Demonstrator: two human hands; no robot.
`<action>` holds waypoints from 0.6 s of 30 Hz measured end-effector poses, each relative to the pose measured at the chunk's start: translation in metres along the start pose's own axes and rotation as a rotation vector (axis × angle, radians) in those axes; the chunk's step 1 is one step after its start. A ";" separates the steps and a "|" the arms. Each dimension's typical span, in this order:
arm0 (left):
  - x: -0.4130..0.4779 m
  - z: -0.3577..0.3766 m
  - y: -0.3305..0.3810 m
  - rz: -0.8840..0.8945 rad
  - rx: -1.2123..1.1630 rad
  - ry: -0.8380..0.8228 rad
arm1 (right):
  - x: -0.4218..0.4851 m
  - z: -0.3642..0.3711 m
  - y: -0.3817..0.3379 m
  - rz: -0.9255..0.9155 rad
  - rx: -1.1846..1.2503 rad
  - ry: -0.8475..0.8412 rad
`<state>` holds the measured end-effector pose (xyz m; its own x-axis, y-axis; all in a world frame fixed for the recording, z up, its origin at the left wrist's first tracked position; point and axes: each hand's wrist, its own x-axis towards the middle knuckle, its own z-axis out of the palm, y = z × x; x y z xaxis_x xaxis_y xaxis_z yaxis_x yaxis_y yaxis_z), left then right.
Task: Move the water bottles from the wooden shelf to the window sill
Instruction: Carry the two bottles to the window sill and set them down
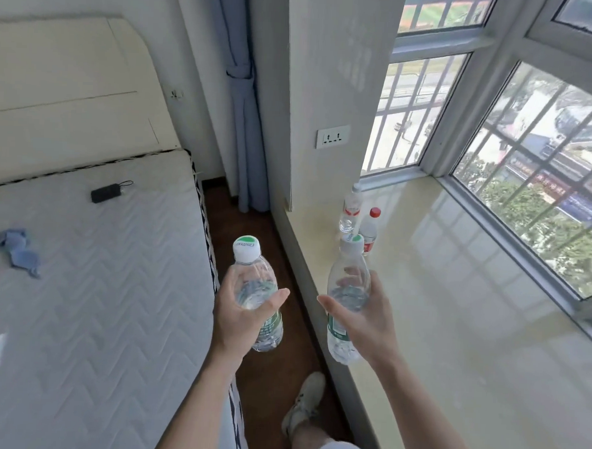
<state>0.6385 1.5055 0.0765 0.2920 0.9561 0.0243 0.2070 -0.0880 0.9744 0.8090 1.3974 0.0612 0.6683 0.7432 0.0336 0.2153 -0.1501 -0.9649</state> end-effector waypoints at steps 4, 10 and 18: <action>0.071 0.033 -0.001 0.004 0.032 -0.070 | 0.068 0.003 0.007 0.015 0.038 0.036; 0.160 0.099 0.023 0.037 0.084 -0.228 | 0.155 -0.015 0.009 0.068 0.086 0.131; 0.218 0.201 0.043 0.059 0.021 -0.526 | 0.204 -0.076 0.026 0.151 0.091 0.414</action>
<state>0.8983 1.6542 0.0791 0.7318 0.6802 -0.0422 0.1936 -0.1481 0.9698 1.0056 1.4957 0.0624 0.9199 0.3913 -0.0262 0.0423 -0.1653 -0.9853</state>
